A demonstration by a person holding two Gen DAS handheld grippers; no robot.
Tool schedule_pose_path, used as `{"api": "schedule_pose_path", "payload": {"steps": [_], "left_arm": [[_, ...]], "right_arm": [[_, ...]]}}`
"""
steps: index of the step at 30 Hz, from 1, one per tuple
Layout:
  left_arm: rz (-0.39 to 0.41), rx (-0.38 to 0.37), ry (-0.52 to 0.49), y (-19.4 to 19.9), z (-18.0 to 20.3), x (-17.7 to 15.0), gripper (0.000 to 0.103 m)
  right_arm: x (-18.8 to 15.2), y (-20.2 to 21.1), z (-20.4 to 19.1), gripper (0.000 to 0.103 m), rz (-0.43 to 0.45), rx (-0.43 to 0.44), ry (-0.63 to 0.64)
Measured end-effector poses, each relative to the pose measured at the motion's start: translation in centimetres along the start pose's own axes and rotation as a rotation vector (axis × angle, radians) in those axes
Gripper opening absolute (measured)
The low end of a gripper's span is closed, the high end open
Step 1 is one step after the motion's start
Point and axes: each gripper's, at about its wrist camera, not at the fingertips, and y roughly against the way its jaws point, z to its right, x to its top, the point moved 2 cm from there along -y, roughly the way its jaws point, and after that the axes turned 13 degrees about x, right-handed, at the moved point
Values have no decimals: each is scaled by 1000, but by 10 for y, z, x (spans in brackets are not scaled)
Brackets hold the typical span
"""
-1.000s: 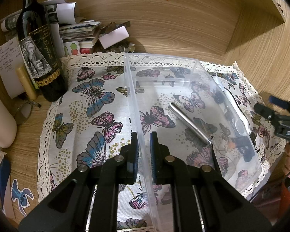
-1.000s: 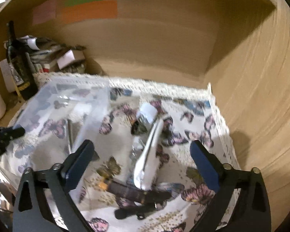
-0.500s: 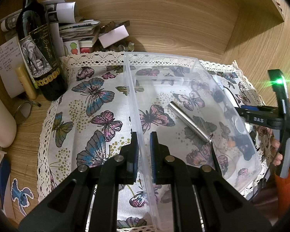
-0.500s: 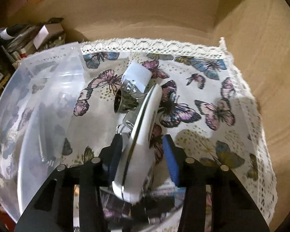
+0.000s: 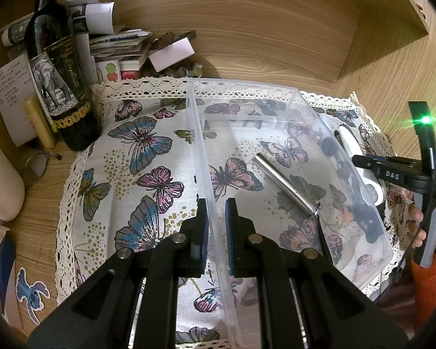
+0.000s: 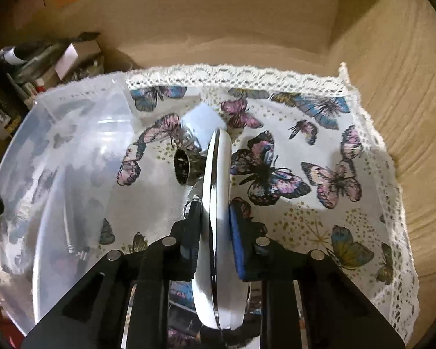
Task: Organize rigid objects
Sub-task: 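Lift the white device and carry it over the clear box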
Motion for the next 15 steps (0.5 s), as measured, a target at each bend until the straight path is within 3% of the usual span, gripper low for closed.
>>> {"api": "schedule_pose_path", "payload": {"steps": [15], "left_arm": [[0,-1,-1,0,0,0,10]], "right_arm": [[16,59,-33,17,195,25,51]]}}
